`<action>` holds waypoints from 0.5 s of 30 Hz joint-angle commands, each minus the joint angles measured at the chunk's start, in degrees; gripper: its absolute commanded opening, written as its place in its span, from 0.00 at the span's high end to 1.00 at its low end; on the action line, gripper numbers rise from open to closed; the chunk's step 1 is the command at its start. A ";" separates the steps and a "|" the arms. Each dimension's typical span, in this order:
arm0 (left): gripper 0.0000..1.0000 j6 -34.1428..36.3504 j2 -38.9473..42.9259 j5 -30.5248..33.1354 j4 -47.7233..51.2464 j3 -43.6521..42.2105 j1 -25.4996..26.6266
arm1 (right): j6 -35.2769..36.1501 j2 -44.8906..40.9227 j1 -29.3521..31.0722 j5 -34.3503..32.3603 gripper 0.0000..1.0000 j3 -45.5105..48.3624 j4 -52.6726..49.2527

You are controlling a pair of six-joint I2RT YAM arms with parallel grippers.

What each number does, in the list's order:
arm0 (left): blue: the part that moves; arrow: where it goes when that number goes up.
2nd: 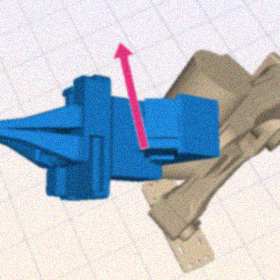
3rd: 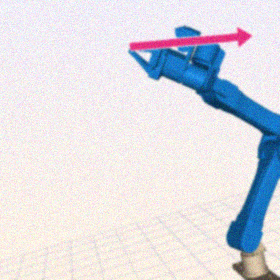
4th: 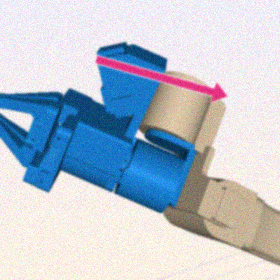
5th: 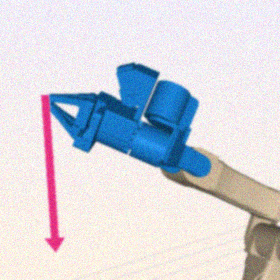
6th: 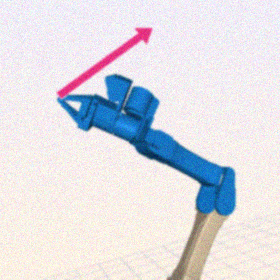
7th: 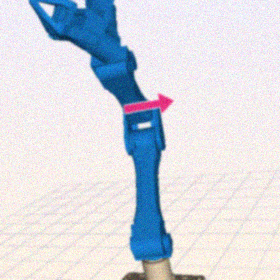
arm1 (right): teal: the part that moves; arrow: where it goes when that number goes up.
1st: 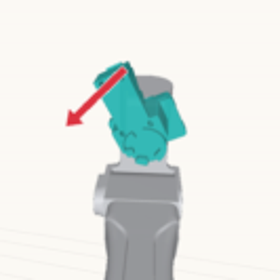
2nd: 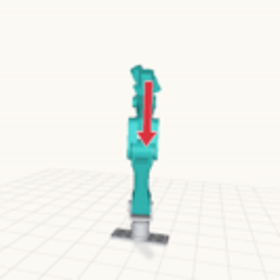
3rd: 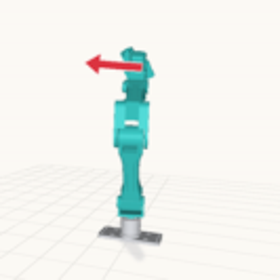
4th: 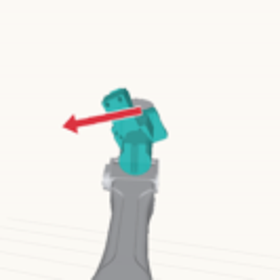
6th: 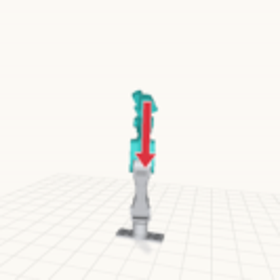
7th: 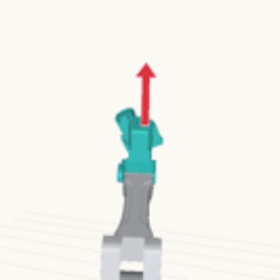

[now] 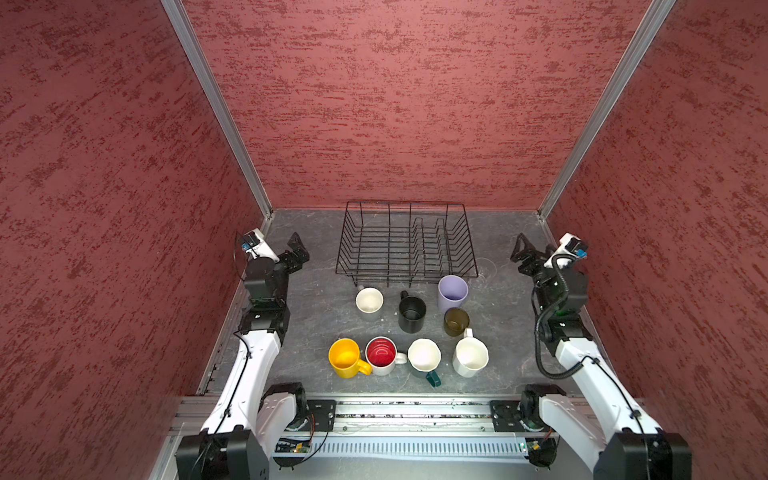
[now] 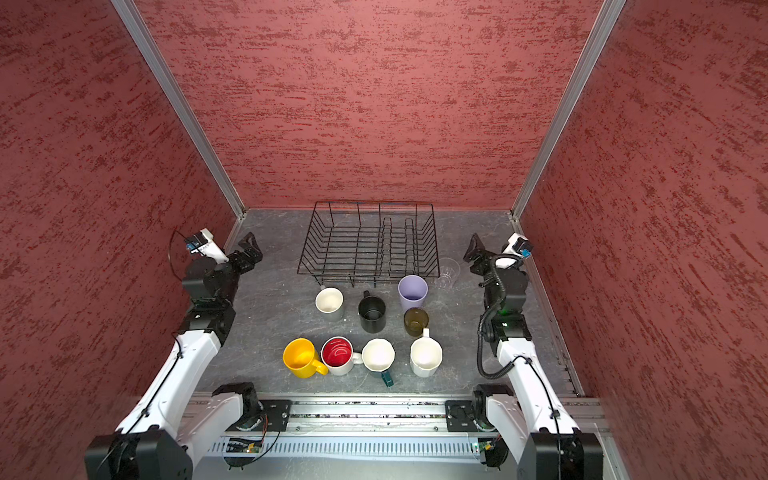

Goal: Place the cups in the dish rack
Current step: 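Lower the right gripper onto the lavender cup and close on it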

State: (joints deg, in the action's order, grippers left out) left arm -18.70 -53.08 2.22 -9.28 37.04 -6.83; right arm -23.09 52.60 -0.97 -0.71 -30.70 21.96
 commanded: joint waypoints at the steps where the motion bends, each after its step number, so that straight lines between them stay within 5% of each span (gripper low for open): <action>1: 0.00 0.10 -1.92 -8.31 8.26 4.56 -0.99 | -1.52 2.47 -0.19 8.47 0.10 -7.49 -13.76; 8: 0.00 4.94 -9.34 -14.40 10.59 14.01 -1.18 | 1.34 10.50 1.64 13.53 0.23 -26.93 -45.36; 15: 0.00 1.97 -10.02 -19.40 8.93 14.41 -2.19 | 2.16 15.15 13.08 9.68 0.31 -33.80 -64.49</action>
State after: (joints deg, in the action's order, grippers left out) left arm -15.81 -63.79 -13.21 -0.01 51.51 -8.10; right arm -21.56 66.28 7.99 10.17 -62.50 -28.01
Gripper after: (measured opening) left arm 0.999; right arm 0.699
